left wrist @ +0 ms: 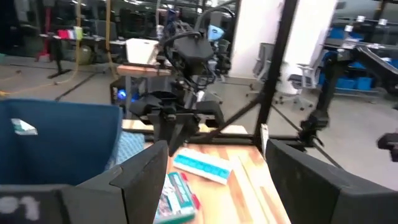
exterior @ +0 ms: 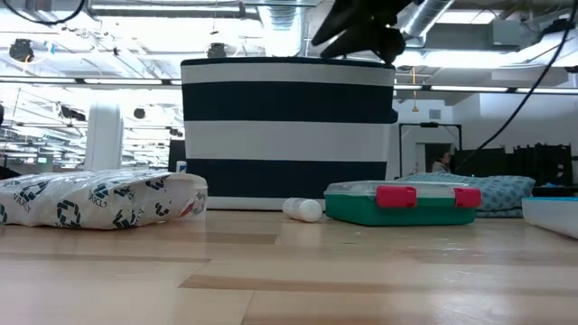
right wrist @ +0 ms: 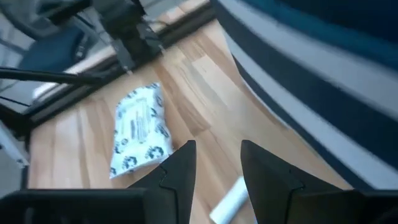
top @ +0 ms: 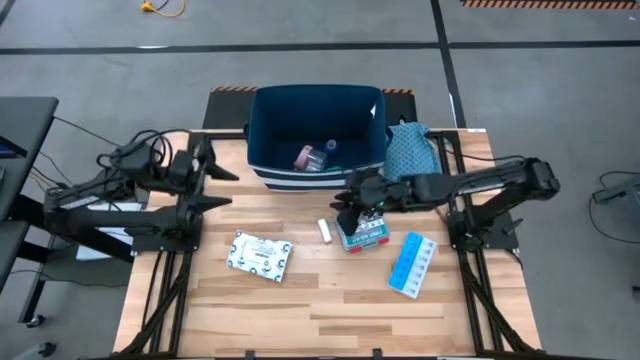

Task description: Pick & place medical supplies in basket/bin

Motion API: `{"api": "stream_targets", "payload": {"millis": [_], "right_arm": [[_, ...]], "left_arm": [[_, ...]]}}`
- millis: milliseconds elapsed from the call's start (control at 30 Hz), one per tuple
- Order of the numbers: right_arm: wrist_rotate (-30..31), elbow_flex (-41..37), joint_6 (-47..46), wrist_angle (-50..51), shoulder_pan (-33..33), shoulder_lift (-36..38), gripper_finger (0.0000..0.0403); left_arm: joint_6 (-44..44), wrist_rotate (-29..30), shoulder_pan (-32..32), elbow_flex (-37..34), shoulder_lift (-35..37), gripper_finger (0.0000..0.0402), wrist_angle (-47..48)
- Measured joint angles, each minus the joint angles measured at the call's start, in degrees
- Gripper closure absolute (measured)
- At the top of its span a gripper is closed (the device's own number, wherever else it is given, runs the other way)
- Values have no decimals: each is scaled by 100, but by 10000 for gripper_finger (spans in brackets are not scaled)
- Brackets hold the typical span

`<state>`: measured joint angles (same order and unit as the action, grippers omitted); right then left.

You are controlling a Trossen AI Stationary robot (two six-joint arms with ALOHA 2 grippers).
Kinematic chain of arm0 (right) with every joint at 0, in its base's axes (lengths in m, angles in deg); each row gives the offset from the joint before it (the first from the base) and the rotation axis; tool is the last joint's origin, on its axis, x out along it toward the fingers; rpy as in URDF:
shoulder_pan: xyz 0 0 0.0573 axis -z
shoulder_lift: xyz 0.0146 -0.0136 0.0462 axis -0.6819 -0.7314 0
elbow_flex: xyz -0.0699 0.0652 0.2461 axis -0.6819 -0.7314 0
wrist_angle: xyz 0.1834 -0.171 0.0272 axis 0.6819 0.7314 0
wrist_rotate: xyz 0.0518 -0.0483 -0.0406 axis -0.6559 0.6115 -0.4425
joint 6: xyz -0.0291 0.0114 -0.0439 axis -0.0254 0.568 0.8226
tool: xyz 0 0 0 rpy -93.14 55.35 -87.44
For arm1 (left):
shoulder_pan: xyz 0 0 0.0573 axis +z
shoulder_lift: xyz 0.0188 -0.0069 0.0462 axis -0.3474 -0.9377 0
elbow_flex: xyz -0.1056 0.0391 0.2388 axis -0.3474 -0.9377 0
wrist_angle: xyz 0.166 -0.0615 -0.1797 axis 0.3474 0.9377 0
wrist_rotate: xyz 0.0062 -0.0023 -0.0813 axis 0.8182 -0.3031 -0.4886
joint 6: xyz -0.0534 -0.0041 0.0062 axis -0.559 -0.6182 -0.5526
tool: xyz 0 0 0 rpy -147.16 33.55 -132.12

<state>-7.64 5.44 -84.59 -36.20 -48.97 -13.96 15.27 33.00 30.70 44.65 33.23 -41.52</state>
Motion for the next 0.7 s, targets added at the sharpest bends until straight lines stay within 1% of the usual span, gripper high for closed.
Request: {"api": "stream_targets", "payload": {"millis": [167, 267, 433, 533, 700], "right_arm": [[391, 97, -768, -12, -255, -509, 284], [454, 125, -1217, 10, -405, -786, 284], [508, 282, -1873, 14, -592, -1270, 277], [501, 454, -2132, 54, -649, -1583, 256], [361, 741, -2364, 122, -631, -2011, 200]], "left_arm": [[-68, -35, 0, -355, 446, 140, 7], [-25, -152, 0, -384, 605, 140, 72], [17, -163, -2, -386, 730, 140, 198], [22, -164, -2, -386, 732, 140, 319], [28, -167, -2, -386, 731, 140, 622]]}}
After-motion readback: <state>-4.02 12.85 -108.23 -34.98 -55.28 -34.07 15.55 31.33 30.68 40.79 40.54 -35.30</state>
